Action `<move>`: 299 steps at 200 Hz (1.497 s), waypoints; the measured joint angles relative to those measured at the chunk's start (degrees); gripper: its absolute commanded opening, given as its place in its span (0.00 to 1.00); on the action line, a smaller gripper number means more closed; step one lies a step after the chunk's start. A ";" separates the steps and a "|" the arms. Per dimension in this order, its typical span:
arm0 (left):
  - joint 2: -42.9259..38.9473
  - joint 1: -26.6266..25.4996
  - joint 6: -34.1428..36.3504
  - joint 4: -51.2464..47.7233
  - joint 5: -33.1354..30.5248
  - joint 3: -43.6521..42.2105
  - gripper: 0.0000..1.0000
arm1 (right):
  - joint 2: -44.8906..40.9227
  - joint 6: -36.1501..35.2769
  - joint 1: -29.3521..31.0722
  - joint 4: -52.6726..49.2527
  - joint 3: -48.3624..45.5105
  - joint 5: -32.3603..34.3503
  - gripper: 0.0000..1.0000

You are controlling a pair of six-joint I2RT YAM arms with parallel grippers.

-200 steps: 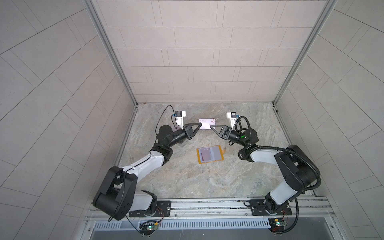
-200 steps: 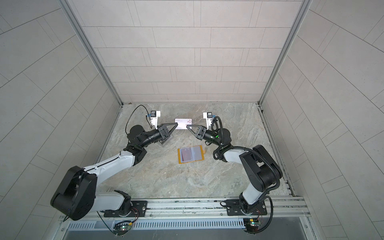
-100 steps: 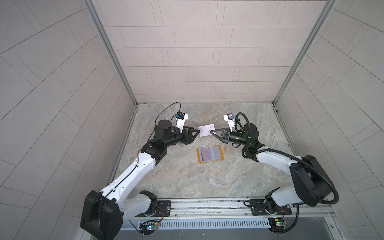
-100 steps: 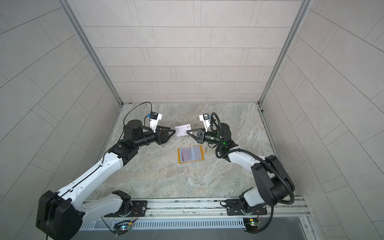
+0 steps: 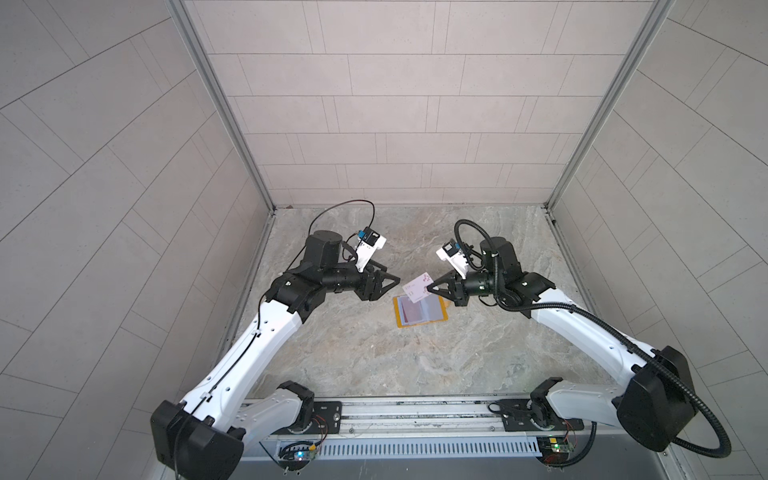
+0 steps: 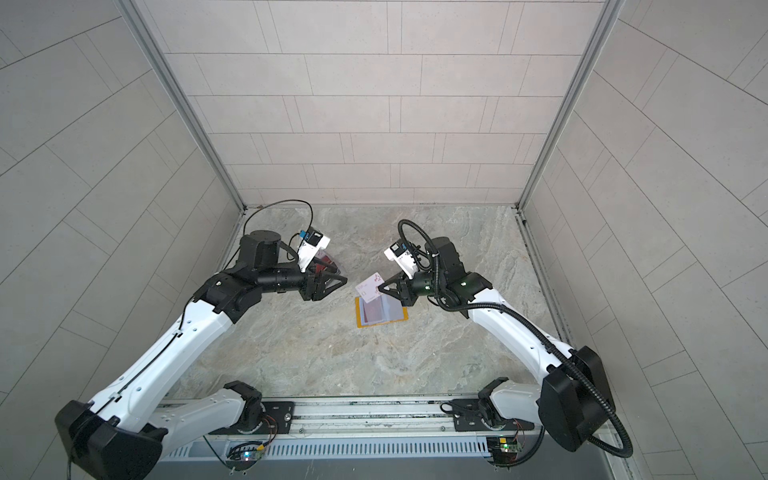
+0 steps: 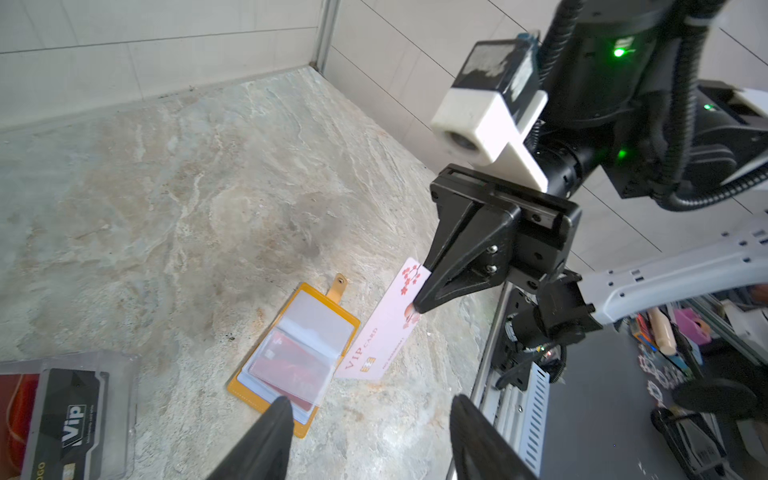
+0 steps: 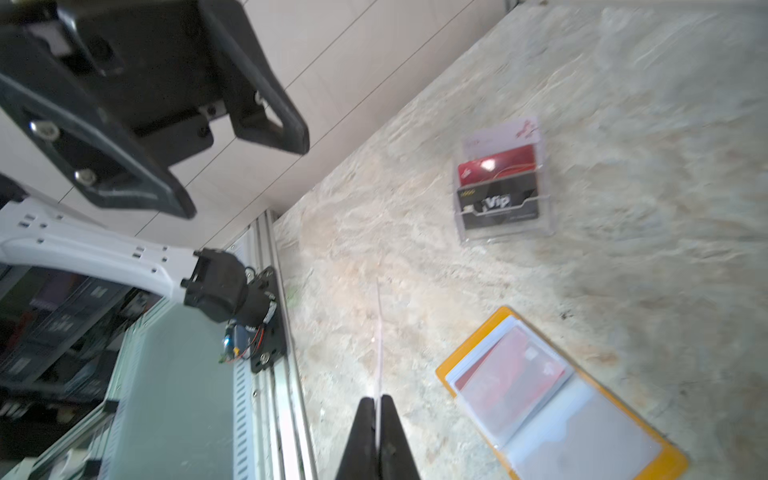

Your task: Take the credit cards out of the card holder

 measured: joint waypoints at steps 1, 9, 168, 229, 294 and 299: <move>0.00 -0.04 0.17 -0.26 0.17 0.04 0.62 | 0.00 -0.26 0.13 -0.37 0.09 -0.20 0.00; 0.17 -0.31 0.81 -1.55 1.09 0.35 0.62 | 0.00 -1.92 0.85 -2.21 0.63 -1.31 0.00; 5.84 -6.75 8.35 -10.16 11.43 1.49 0.43 | 7.45 -18.21 2.78 -17.31 9.62 -15.26 0.00; 7.34 -7.04 8.76 -10.49 11.43 1.49 0.35 | 7.45 -18.99 2.78 -17.70 9.64 -15.39 0.00; 7.45 -7.89 9.77 -12.04 11.85 1.51 0.20 | 7.45 -19.12 2.73 -17.66 9.62 -15.04 0.00; 7.52 -7.89 9.97 -12.09 11.82 1.51 0.18 | 7.45 -19.12 2.73 -17.66 9.62 -15.02 0.00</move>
